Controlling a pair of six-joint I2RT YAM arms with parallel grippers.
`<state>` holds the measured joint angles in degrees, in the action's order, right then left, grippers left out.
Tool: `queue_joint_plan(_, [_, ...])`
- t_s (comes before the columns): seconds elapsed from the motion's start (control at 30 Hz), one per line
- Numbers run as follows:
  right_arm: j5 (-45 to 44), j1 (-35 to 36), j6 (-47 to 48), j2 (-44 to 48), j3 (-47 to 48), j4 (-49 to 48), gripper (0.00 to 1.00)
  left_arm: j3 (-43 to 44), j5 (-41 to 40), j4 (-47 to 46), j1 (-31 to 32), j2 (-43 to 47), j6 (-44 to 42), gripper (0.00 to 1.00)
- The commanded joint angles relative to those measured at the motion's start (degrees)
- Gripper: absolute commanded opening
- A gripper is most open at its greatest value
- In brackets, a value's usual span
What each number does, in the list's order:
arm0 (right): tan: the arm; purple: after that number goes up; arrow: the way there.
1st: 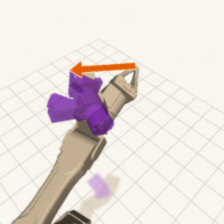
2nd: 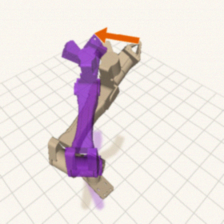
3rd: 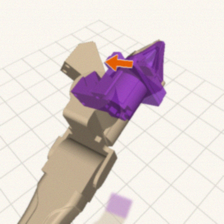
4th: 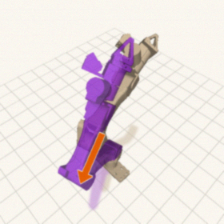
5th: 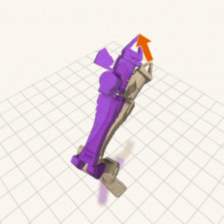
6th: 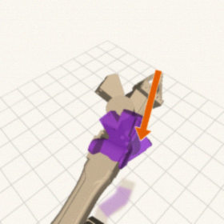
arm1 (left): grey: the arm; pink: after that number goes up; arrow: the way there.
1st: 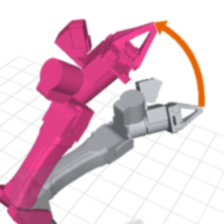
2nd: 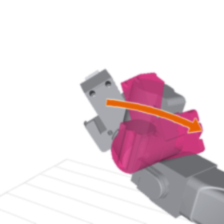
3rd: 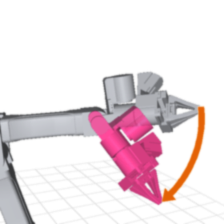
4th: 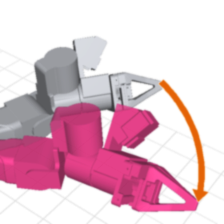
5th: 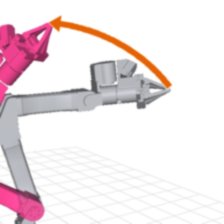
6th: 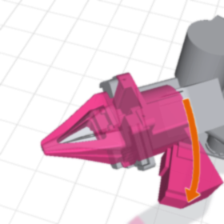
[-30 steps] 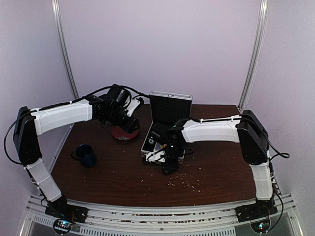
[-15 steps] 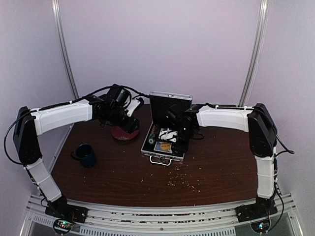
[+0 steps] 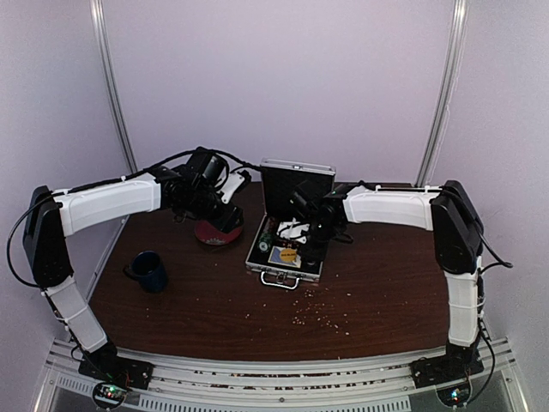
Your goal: Pack up texas hold em set
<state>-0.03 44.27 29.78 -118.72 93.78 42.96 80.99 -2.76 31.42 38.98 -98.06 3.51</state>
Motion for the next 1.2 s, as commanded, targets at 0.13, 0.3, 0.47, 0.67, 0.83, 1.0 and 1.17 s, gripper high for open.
queue_joint_plan(0.13, [-3.0, -0.1, 0.2, 0.6, -2.0, -1.0, 0.31, 0.6, 0.4, -0.5, -0.5, 0.0, 0.1, 0.53])
queue_joint_plan(0.3, [-3.1, 0.3, 0.2, 2.6, -3.4, -1.1, 0.35, 0.6, 0.3, -0.5, -0.5, -0.1, 0.1, 0.53])
queue_joint_plan(0.47, [-4.0, 0.7, 0.2, 3.9, -3.8, -0.9, 0.37, 0.5, 0.4, -0.5, -0.4, 0.0, 0.1, 0.53])
queue_joint_plan(0.67, [-4.6, 1.0, 0.2, 3.6, -4.1, -1.5, 0.45, 0.6, 0.5, -0.5, -0.5, 0.0, 0.2, 0.53])
queue_joint_plan(0.83, [-4.5, 1.5, 0.0, 3.6, -3.6, -1.4, 0.46, 0.6, 0.4, -0.5, -0.5, 0.0, 0.2, 0.53])
queue_joint_plan(1.0, [-4.6, 1.8, 0.0, 3.9, -3.5, -1.0, 0.47, 0.6, 0.4, -0.5, -0.4, 0.0, 0.2, 0.53])
queue_joint_plan(1.17, [-4.4, 2.5, 0.2, 4.2, -3.8, -0.7, 0.53, 0.6, 0.6, -0.5, -0.5, 0.1, 0.2, 0.53])
